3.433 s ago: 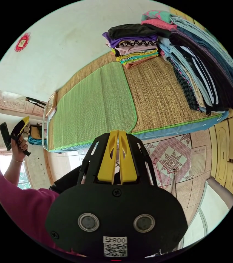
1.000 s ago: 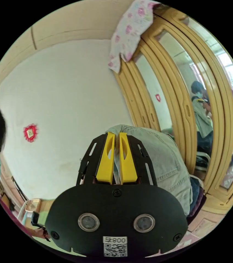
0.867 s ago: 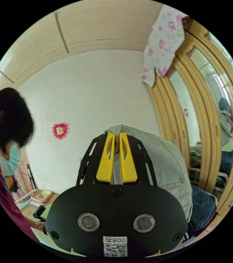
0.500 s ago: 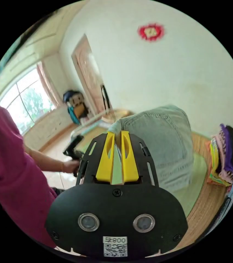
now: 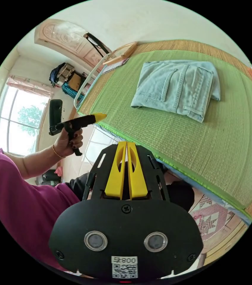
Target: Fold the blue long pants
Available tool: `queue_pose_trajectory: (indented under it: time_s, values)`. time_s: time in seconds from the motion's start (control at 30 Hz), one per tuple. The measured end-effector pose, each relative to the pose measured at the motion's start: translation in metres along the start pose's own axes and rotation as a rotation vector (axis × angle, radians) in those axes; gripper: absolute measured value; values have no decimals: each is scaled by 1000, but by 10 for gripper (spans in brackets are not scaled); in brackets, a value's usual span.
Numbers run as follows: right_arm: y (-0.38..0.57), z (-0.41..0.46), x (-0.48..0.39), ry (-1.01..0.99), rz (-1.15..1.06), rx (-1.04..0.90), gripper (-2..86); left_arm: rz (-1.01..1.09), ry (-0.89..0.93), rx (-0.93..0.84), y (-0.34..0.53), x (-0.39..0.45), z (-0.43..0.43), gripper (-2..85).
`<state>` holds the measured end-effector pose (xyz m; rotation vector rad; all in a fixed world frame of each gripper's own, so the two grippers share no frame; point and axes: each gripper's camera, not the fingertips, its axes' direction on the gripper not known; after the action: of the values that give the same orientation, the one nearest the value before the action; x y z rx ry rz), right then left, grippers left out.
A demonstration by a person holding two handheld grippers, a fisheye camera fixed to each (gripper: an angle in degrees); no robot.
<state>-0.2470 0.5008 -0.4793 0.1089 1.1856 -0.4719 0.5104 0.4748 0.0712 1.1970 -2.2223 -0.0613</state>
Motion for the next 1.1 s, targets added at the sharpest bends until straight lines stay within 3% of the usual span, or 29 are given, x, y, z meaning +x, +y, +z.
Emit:
queue_pose_trajectory:
  time_s: [0.23,0.4,0.5,0.6,0.73,0.9,1.03,1.1]
  values:
    - [10,20,36,-5,169,29,-5,287,-80,-217,-37,57,124,79]
    - [15,27,65,-13,262,55,-4,560,-444,-523,-8,90,231,87]
    - [15,34,84,-25,312,57,-3,695,-614,-491,22,99,247,51]
    - [10,41,96,-33,342,69,-3,669,-579,-477,42,96,241,29]
    - [-6,48,96,7,333,96,-1,510,-481,-348,60,79,198,17]
    - [-37,60,81,85,270,105,8,273,-378,-19,86,39,64,11]
    - [-78,71,55,145,187,126,29,83,-429,260,123,-7,-54,10]
    - [-100,77,39,176,138,135,43,-37,-575,389,167,-44,-125,8]
